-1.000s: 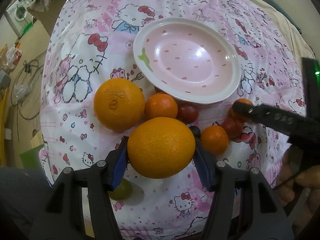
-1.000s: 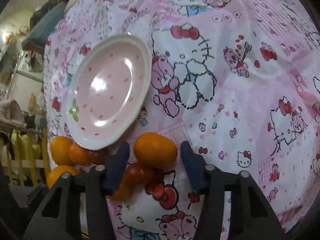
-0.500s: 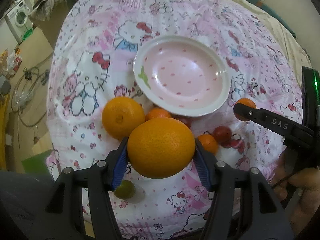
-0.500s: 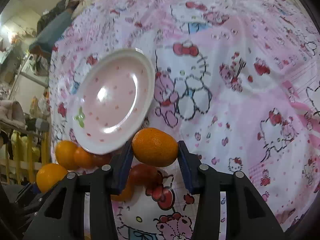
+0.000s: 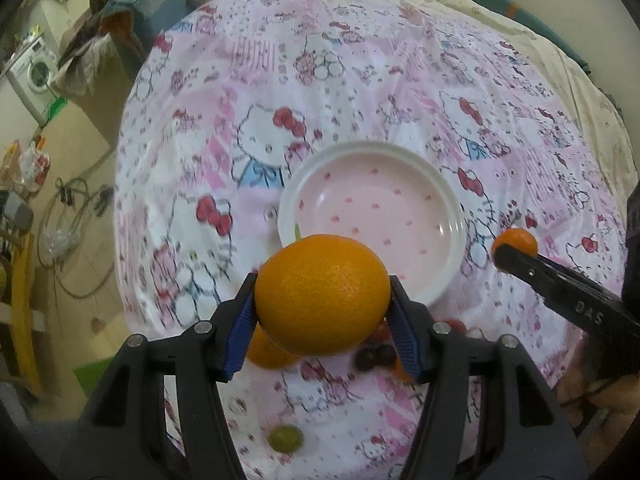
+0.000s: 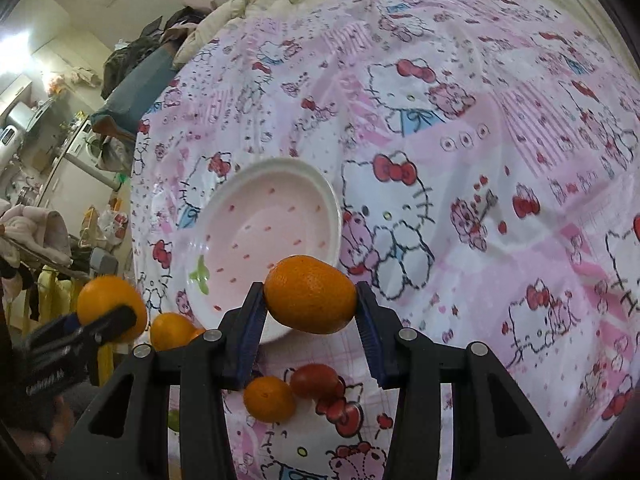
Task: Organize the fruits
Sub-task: 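Carry the tangerine onto the plate and open the right gripper while left holds orange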
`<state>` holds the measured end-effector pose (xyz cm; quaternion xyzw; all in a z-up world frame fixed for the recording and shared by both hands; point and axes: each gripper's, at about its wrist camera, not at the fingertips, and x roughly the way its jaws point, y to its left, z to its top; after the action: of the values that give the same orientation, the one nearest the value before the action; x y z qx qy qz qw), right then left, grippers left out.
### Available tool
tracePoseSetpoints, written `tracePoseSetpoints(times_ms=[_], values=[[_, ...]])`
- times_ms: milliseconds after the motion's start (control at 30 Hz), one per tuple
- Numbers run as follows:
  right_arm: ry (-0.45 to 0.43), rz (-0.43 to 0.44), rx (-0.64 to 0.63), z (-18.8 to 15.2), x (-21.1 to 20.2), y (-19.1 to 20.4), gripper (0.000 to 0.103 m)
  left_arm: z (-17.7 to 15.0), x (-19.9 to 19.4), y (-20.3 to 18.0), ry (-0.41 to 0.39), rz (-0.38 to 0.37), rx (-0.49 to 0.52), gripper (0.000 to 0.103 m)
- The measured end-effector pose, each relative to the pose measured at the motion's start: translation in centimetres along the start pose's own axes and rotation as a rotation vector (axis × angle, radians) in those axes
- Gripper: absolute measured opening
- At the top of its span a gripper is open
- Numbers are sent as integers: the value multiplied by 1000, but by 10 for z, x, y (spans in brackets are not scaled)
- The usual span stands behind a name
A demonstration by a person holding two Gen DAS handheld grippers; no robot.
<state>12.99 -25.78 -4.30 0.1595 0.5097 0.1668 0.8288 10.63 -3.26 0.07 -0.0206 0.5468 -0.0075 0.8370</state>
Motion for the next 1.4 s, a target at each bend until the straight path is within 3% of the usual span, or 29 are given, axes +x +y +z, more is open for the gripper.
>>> tracePoseSetpoints(times_ms=[400, 800, 1100, 1167, 1333, 1400], values=[[44, -3, -84, 44, 37, 19, 46, 36, 33, 12, 24, 2, -5, 57], [158, -26, -202, 65, 109, 39, 46, 35, 54, 29, 55, 29, -44, 57], [185, -62, -272, 69, 147, 52, 46, 33, 56, 40, 54, 32, -70, 57], [164, -87, -287, 72, 147, 53, 48, 32, 57, 41, 54, 32, -68, 57], [171, -52, -261, 75, 147, 47, 52, 30, 61, 42, 69, 29, -62, 57], [176, -29, -242, 76, 145, 45, 62, 30, 63, 42, 76, 23, -64, 57]])
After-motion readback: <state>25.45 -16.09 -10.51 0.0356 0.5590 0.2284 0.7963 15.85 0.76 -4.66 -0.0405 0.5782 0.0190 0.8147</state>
